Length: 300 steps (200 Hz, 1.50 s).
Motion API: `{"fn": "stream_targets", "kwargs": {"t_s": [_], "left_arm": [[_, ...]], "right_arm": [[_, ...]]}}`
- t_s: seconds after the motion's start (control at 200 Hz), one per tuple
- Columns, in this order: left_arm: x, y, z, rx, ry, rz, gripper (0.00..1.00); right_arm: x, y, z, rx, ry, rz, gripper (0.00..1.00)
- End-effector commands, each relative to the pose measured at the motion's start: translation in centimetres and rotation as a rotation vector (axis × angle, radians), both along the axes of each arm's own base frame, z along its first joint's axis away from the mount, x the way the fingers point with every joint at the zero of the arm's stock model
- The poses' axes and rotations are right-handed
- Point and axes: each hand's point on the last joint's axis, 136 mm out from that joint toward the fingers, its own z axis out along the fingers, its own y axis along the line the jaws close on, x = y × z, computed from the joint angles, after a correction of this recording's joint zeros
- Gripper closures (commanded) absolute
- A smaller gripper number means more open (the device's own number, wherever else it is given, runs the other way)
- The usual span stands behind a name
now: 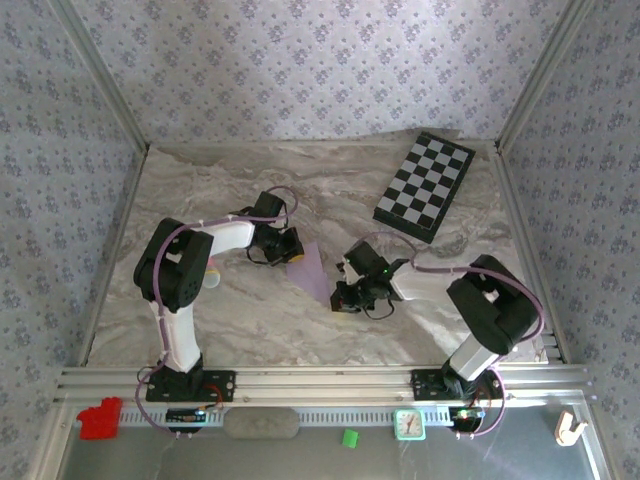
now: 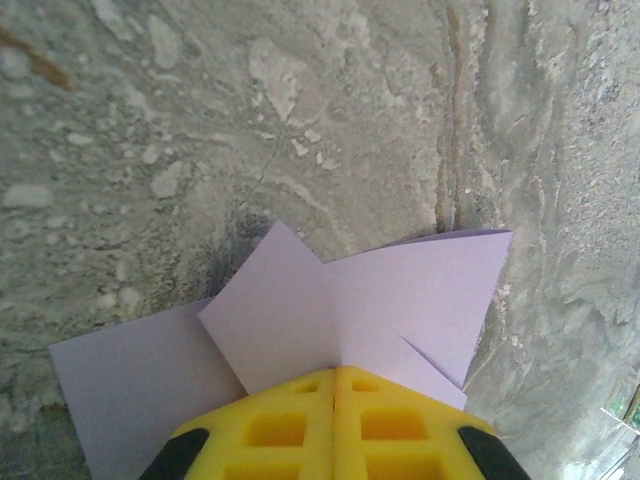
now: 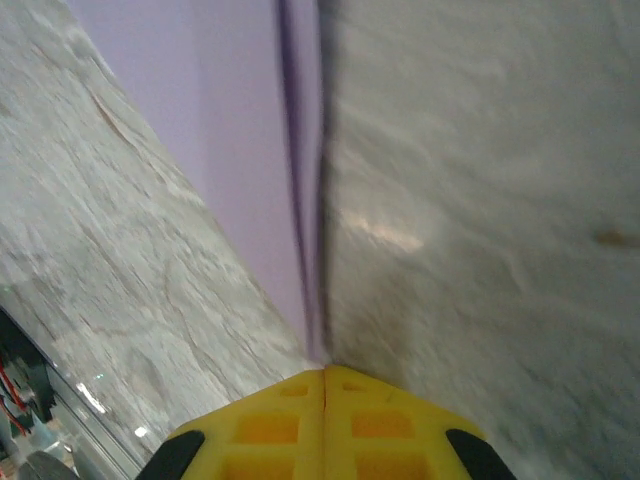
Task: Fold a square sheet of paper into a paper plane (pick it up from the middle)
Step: Fourth fold the wing at the center of the table, then pick up the paper from the center of the table.
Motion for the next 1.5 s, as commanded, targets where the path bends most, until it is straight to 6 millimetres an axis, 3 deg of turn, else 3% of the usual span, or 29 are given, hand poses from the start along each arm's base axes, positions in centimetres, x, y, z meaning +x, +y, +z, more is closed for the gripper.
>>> {"fn": "stream_targets", "kwargs": {"t_s": [0.0, 0.115, 0.195, 0.335, 0.515, 0.7, 1.059, 1.194, 1.324, 1.494], "left_arm": [[-1.5, 1.6, -2.4, 0.114, 0.064, -0.004, 0.89], [0.4, -0.8, 3.4, -0.025, -0.044, -0.013, 0.81], [1.4, -1.3, 7.2, -0.081, -0.124, 0.005, 0.70], [2.1, 0.0, 10.1, -0.093, -0.196, 0.079, 0.55], [1.5, 1.9, 10.3, -0.151, -0.192, 0.163, 0.46], [0.2, 3.1, 9.2, -0.177, -0.150, 0.200, 0.43], [-1.3, 3.4, 6.7, -0.190, -0.076, 0.214, 0.42], [-1.3, 3.6, 6.7, -0.190, -0.080, 0.217, 0.42], [-1.1, 4.1, 7.1, -0.199, -0.098, 0.225, 0.42], [-0.7, 4.7, 9.6, -0.284, -0.184, 0.233, 0.41]], "right_arm": [[-0.2, -1.1, 0.9, -0.038, -0.029, -0.010, 0.92], [3.2, -0.7, 3.8, 0.020, -0.162, -0.091, 0.84], [5.7, -0.5, 5.4, 0.075, -0.226, -0.152, 0.75], [8.9, -0.2, 6.6, 0.108, -0.279, -0.210, 0.68], [10.6, 1.5, 5.9, 0.134, -0.254, -0.175, 0.64], [10.6, 2.9, 4.4, 0.148, -0.194, -0.123, 0.65], [10.1, 4.6, 2.3, 0.151, -0.134, -0.079, 0.69], [10.0, 5.4, 2.6, 0.190, -0.133, -0.061, 0.73], [10.3, 5.7, 2.9, 0.219, -0.145, -0.062, 0.87], [11.4, 6.0, 6.1, 0.344, -0.216, -0.098, 0.95]]}}
